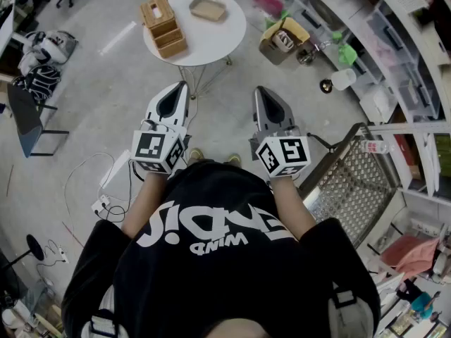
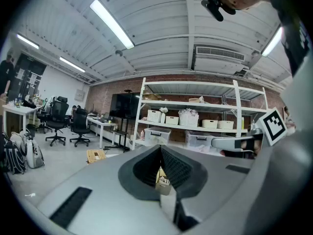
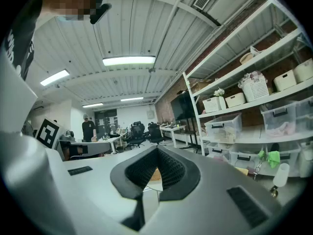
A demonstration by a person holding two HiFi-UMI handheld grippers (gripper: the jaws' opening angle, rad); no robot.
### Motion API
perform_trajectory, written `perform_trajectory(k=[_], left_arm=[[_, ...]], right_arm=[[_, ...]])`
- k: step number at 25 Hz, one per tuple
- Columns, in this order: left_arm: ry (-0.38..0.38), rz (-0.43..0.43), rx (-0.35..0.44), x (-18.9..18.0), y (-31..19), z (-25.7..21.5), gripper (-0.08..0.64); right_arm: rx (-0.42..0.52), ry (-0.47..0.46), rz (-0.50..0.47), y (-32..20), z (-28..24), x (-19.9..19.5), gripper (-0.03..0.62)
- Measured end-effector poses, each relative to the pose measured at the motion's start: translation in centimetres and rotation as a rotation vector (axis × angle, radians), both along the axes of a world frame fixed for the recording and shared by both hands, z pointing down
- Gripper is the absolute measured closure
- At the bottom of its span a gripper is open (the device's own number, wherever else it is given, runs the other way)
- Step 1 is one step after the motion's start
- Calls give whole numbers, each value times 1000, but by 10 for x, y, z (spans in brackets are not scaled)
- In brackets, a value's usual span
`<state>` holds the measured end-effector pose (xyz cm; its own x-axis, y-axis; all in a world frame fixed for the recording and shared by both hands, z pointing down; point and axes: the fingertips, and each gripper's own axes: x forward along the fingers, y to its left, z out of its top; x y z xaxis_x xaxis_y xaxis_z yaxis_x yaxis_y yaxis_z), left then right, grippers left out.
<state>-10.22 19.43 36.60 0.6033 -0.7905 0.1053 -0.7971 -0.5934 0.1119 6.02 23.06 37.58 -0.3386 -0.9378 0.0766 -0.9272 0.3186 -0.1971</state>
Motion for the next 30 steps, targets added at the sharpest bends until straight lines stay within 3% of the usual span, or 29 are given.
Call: perform_trajectory(k=[12, 26, 30], left_arm=[[-7, 18, -12, -14, -6, 6, 558], [-37, 98, 19, -48, -42, 14, 558], [-47, 106, 23, -42, -57, 17, 558]], right_arm=[[5, -42, -16, -6, 0, -22, 595], [-3, -71, 88, -30, 6, -44, 595], [-10, -85, 97, -46, 11, -41, 595]])
